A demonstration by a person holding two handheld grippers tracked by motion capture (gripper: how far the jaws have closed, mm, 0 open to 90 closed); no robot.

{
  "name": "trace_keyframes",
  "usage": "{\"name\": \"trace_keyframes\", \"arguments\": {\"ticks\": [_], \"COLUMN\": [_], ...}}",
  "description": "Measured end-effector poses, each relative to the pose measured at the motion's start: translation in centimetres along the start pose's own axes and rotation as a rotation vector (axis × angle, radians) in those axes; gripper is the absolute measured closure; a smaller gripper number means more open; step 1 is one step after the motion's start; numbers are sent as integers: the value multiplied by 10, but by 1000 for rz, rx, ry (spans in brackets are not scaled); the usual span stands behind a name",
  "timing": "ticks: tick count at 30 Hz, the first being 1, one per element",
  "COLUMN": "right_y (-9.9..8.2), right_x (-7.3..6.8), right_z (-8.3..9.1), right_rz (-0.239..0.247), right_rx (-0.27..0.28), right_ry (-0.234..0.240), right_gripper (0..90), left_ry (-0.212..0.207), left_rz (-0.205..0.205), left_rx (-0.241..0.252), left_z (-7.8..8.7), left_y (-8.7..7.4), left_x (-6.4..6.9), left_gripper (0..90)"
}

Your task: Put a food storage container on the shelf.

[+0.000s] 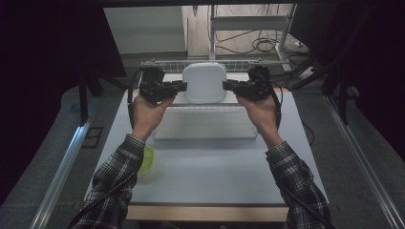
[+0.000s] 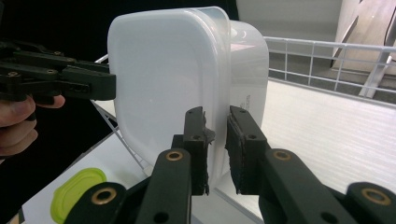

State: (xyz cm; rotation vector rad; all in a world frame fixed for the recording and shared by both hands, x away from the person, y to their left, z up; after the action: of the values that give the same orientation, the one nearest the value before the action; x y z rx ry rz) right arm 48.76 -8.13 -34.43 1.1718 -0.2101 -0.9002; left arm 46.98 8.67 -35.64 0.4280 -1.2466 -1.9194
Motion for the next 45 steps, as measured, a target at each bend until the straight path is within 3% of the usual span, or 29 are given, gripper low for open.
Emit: {"name": "trace_keyframes", "arguments": {"ticks": [4,11,19,25,28,35,45], "right_y": [-1,1,6,7,6,8,13], "right_x": [0,5,6,8,10,12,20], "right_z": [-2,-6,-12,-18,-21,-23,-26], "right_rz": [-11,-20,1,13,11,-1,1], "right_rx": [-7,3,12,9,10,14,32], "right_ry": [10,-4,-31,-54,-61,-60,-100], "right_gripper": [777,731,698,661,637,596,588], "left_ry": [25,34,27,33,15,31,20], "left_rz": [-27,-56,-29,-35,-19,-39,-15], "left_rx": [20,39,68,68,73,45,49], "left_z": [-2,-5,-12,-16,-19,-25,-31], "left_y": [3,6,8,10,10,9,13], "left_x": [0,0,-7,-10,-12,-16,-20], "left_gripper": [717,679,664,624,605,561,546]}}
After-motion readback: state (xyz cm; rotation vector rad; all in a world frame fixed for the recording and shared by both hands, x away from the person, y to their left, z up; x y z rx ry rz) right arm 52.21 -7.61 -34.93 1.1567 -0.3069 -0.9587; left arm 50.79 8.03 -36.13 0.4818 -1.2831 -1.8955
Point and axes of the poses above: each handheld gripper's, and its own axes: z roughly backward along the jaws, y roughly out of its top, x roughly to its right, the point moved 10 cm from there along -z, roughly forward along the jaws, and after that the axes turned 5 degrees about -z, right-handed, at the moved point
